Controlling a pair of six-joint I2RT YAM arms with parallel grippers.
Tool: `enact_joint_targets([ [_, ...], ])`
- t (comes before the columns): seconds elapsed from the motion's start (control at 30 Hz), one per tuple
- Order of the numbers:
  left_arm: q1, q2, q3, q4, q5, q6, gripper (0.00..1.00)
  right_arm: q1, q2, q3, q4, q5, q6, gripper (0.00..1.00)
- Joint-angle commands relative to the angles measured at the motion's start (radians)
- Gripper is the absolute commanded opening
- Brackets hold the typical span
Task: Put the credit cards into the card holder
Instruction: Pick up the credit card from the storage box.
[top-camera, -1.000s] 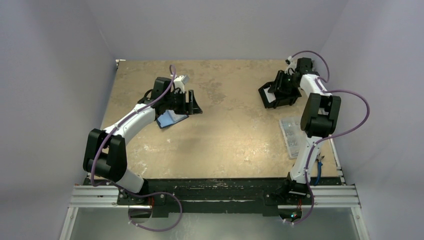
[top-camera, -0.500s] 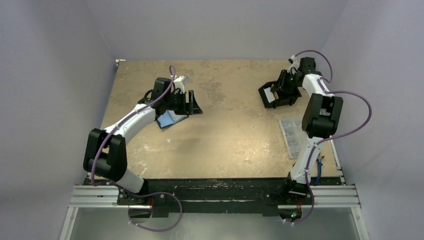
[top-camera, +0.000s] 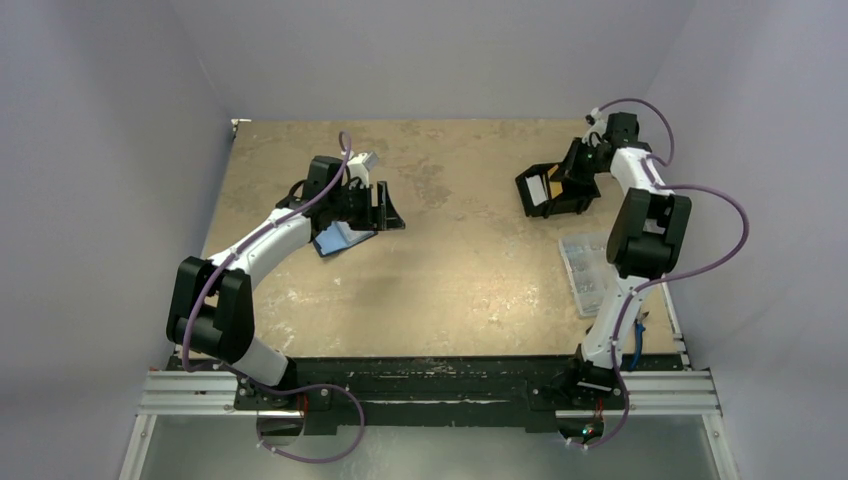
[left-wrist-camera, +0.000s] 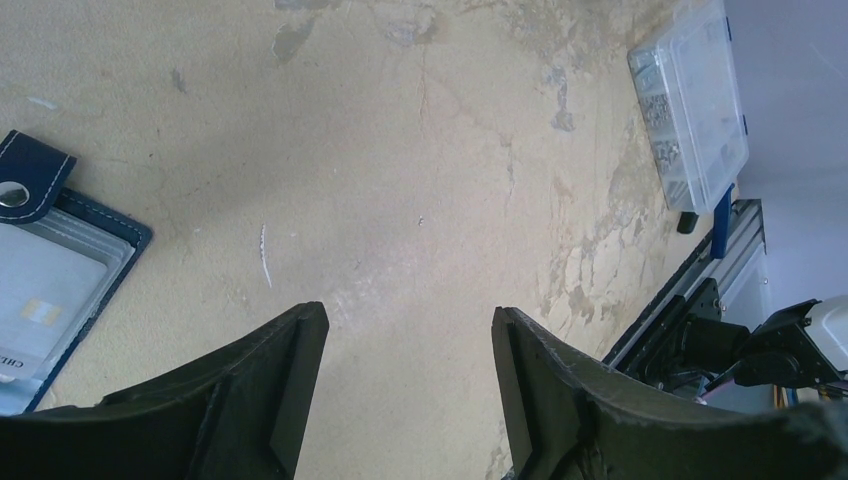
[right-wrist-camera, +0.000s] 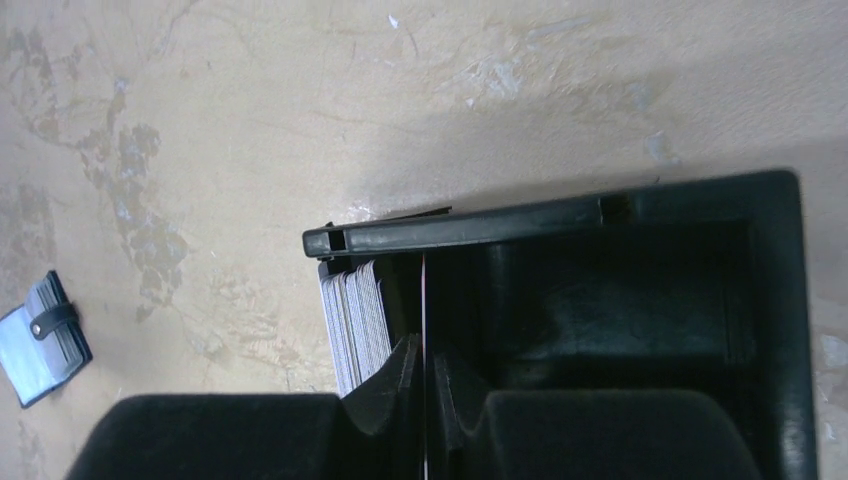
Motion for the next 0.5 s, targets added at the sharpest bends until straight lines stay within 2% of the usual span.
enact_joint_targets([
  [0.0, -0.003, 0.005, -0.001, 0.045, 0.019, -0.006, 0.66, -0.004, -0.098, 0.039, 0.020, 0.054, 0.038, 0.09],
  [0.17, -0.003, 0.008, -0.002, 0.041, 0.003, 0.001, 0.66, -0.004, -0.138, 0.047, 0.035, 0.131, 0.087, 0.00],
  [0.3, -0.003, 0.014, 0.000, 0.032, -0.015, 0.009, 0.66, -0.004, -0.173, 0.075, -0.030, 0.198, 0.159, 0.00],
  [0.4, -0.003, 0.019, 0.002, 0.024, -0.028, 0.016, 0.66, -0.004, -0.228, 0.063, -0.070, 0.255, 0.281, 0.00],
  [0.47, -0.003, 0.023, 0.004, 0.022, -0.033, 0.018, 0.66, -0.006, -0.279, 0.044, -0.100, 0.285, 0.446, 0.00],
])
